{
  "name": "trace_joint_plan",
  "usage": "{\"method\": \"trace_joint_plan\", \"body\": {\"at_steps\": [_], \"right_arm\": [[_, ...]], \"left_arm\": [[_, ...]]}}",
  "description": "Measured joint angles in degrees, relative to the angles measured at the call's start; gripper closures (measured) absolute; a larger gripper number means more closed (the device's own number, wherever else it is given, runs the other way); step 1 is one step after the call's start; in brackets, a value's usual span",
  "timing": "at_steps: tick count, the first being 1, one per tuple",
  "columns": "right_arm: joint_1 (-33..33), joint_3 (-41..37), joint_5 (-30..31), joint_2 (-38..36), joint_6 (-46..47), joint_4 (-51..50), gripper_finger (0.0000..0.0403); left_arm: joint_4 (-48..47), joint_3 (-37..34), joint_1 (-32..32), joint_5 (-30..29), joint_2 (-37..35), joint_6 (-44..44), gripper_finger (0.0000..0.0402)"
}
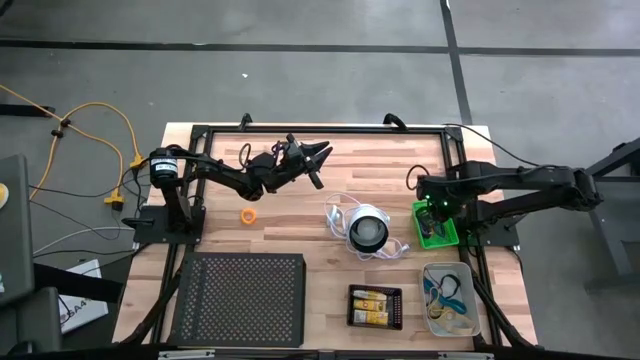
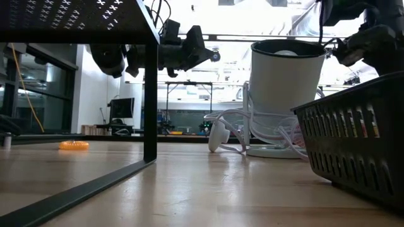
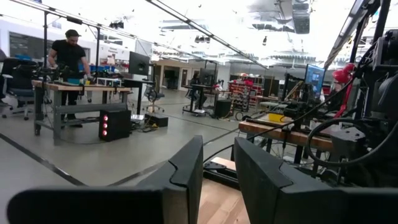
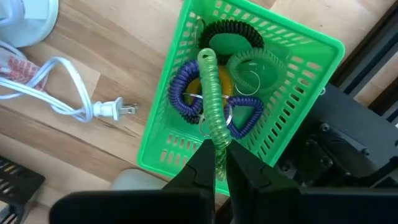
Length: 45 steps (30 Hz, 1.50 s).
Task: Pick & Place Office Desk Supplies
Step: Put the green spring keychain into the green bin, then put the orange spring keychain into the green bin
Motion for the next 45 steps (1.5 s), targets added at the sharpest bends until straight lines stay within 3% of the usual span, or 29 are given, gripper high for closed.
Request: {"method": "trace_joint_plan", "body": {"at_steps": [4,12,17,23,34,37,45], "right_arm": [[0.0,0.0,0.04,0.0,-1.12,0.03,0.0375],[0.0,0.0,1.32,0.0,-1.16,-0.02,0.0303],[0.0,0.0,3.12,0.0,-1.58,1.59,0.0286],[-2.01,0.0,10.23,0.0,-10.89,16.09,0.0286],[-15.07,0.0,10.32,2.75,-35.8,43.15,0.0284],[-18.59,0.0,7.41,5.27,-40.5,49.4,0.0284],[-24.29,0.0,-12.03,16.98,-48.99,71.25,0.0284]], "left_arm": [[-0.01,0.0,0.0,0.0,0.0,-0.02,0.0316],[0.0,0.0,0.0,0.0,0.0,-0.2,0.0316],[-0.01,0.0,0.0,0.0,0.0,-0.41,0.0316],[-4.44,-0.02,0.02,2.55,-0.94,-3.0,0.0316],[-27.72,-0.02,0.48,5.03,-12.25,-3.43,0.0316],[-36.26,-0.02,0.5,5.01,-16.98,-2.38,0.0316],[-56.46,-0.02,0.54,2.98,-28.72,-2.01,0.0316]]}}
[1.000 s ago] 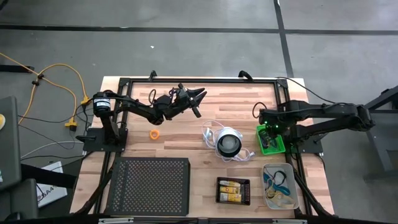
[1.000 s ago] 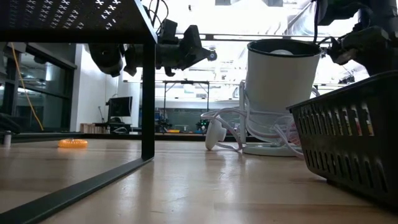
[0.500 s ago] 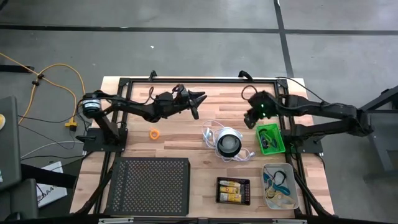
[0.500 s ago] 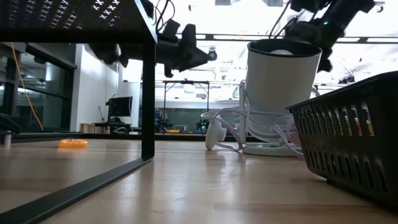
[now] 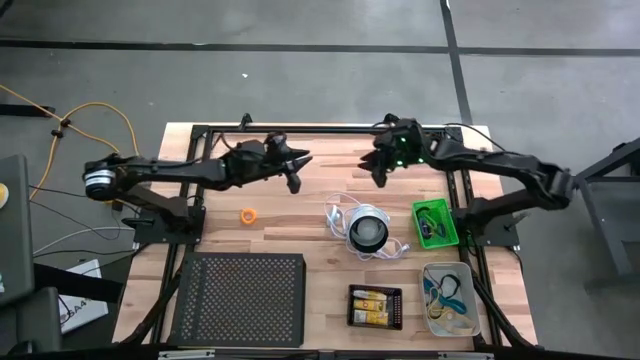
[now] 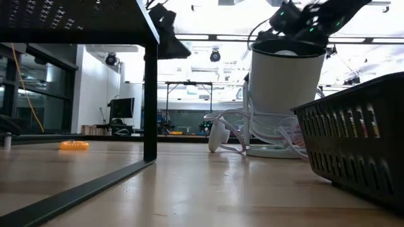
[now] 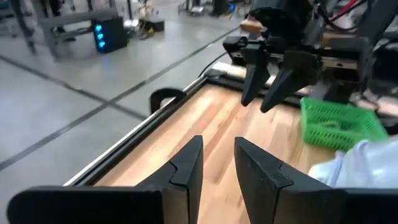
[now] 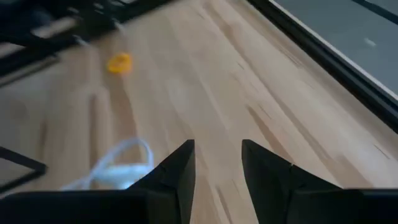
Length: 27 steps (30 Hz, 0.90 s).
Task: Pick & Place Office Desk Supplies
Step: Put the orange spring keychain into the green bin
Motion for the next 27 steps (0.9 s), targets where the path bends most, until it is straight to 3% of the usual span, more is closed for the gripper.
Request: {"method": "trace_joint_plan", "body": {"at_steps": [11,15,27], "right_arm": [[-1.45,0.0,-16.78,15.04,-0.65,29.29,0.0284],[-1.38,0.0,-16.6,16.86,-0.68,33.89,0.0284],[-1.28,0.0,-15.02,16.92,-1.26,34.16,0.0284]], "left_arm": [[-21.26,0.0,3.21,-0.81,-5.92,-6.02,0.0316],[-25.0,0.0,3.47,-0.83,-5.92,-8.09,0.0316],[-28.55,0.0,3.46,-0.84,-5.92,-7.87,0.0316]]}}
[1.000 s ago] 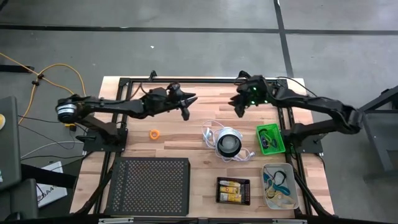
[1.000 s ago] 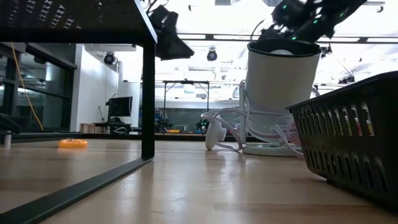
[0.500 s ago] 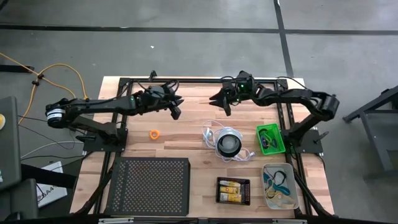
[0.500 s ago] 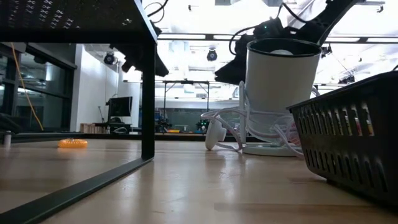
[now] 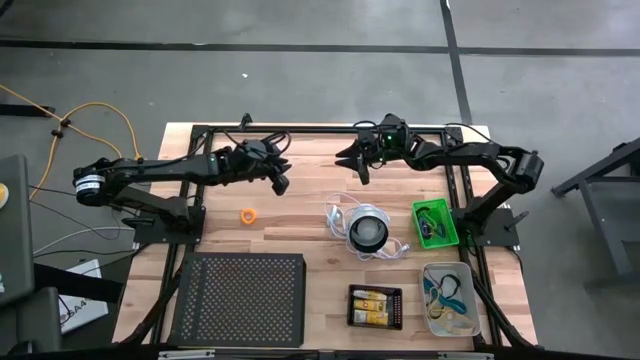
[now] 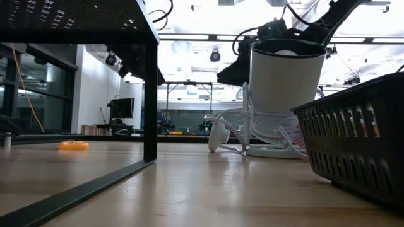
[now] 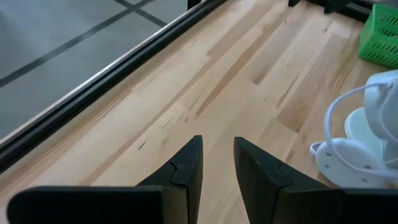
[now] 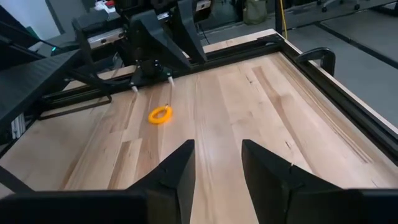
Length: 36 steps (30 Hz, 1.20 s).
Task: Pick & Place Office Desk Supplies
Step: Put the orange spring keychain into the green bin
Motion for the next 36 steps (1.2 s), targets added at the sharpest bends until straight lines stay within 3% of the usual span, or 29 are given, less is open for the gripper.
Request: {"method": "trace_joint_plan", "body": {"at_steps": [11,20,31,36], "right_arm": [[2.28,0.0,6.31,0.0,0.02,-0.07,0.0284],[5.06,0.0,12.09,0.0,0.02,-0.07,0.0284],[8.44,0.0,12.12,0.0,0.04,-0.08,0.0284],[9.95,0.0,12.1,0.0,0.04,-0.1,0.0284]], "left_arm": [[-11.89,0.0,-0.54,0.47,0.02,-3.43,0.0316],[-26.77,0.0,-5.43,1.35,-1.83,-6.02,0.0316],[-39.35,-0.04,-11.22,-2.65,-6.67,-8.57,0.0316],[-40.29,-0.89,-11.47,-2.51,-6.64,-10.69,0.0316]]}}
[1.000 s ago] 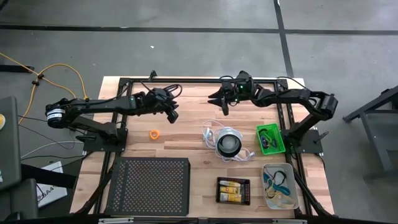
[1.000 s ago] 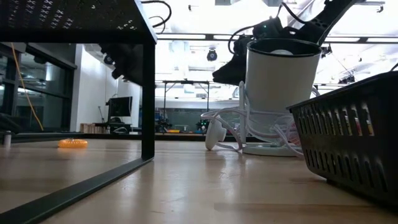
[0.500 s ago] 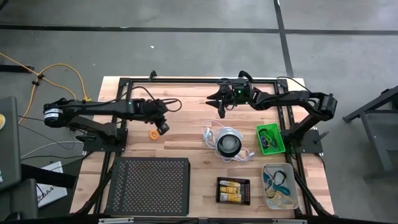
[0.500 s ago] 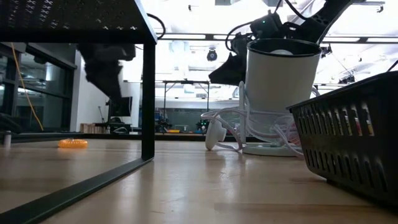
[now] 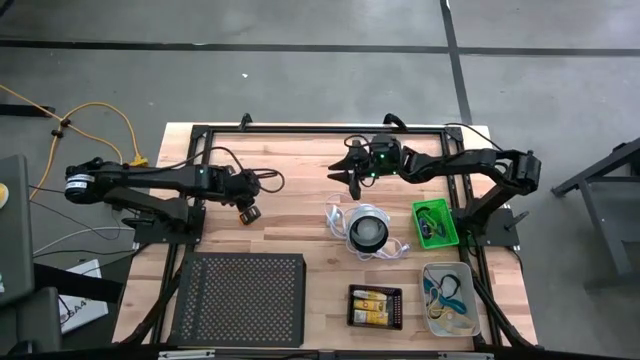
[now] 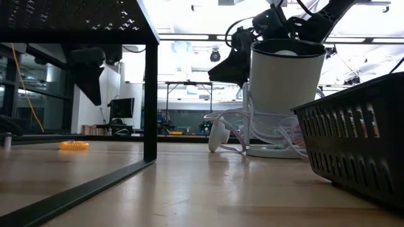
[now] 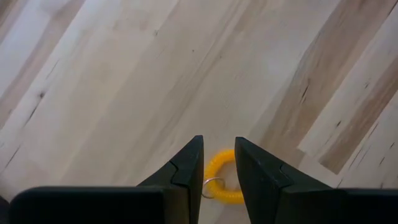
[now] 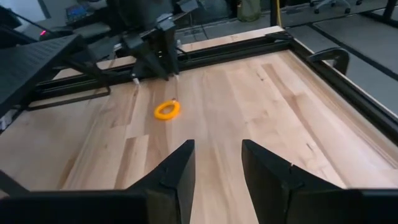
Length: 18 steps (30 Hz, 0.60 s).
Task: Pick & Place Office Desk Supplies
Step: Put the orange spring keychain into the green bin
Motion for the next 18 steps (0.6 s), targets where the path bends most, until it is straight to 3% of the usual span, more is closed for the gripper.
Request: {"method": "trace_joint_plan", "body": {"at_steps": [5,10,18], "right_arm": [[1.55,0.0,0.0,0.0,0.01,0.02,0.0284],[3.02,0.0,-0.01,0.0,0.01,0.02,0.0284],[5.17,0.0,-0.03,0.0,0.02,0.0,0.0284]], "left_arm": [[0.59,-1.92,0.0,0.22,-0.02,0.35,0.0316],[3.93,-7.95,-0.61,4.63,-1.36,-2.56,0.0316],[8.92,-14.85,-4.71,3.11,-5.05,-7.49,0.0316]]}}
